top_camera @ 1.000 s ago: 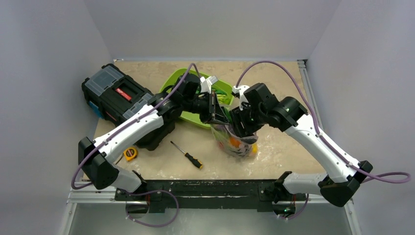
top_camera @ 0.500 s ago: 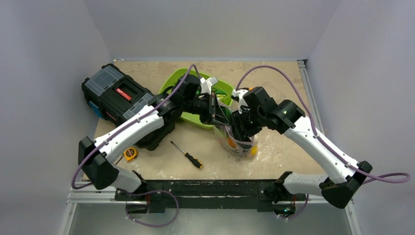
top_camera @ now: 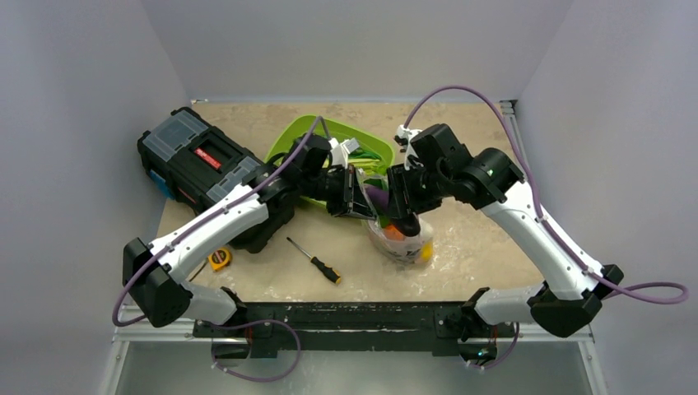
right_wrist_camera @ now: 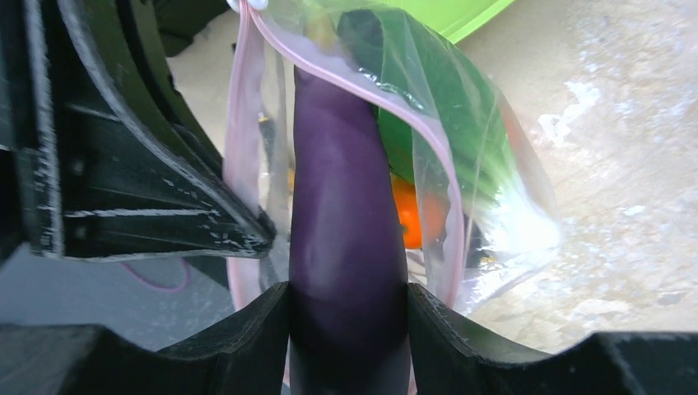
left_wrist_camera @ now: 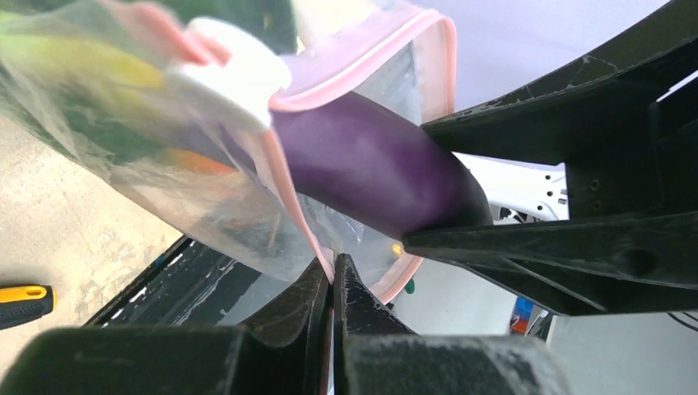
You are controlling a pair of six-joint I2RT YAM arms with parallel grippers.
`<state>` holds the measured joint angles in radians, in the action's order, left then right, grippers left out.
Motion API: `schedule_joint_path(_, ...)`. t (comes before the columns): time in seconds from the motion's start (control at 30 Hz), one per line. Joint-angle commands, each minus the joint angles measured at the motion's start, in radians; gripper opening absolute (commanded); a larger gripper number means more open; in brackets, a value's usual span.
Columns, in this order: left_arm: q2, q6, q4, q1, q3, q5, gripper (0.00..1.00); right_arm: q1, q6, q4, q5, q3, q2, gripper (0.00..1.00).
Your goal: Place the food in the zip-top bag and seal the zipper
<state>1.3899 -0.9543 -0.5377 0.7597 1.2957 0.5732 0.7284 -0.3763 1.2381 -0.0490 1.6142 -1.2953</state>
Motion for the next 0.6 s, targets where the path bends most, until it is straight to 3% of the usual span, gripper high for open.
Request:
schedule_joint_path(0.0,-0.055,0.043,-0.001,0.0,-0.025,-0.014,0.0,0.003,-0.14,0.075,-0.082,0.101,-0.037,0.0)
schedule_joint_path(0.3,-0.023,0.124,-0.065,-0.002,0.044,-0.049,0.0,0.005,-0.168,0.136,-0.222,-0.002,0.069,0.0)
schedule_joint_path(0.57,0.056,0.207,-0.126,-0.009,0.221,-0.042,0.0,0.004,-0.157,0.134,-0.141,0.019,0.109,0.0)
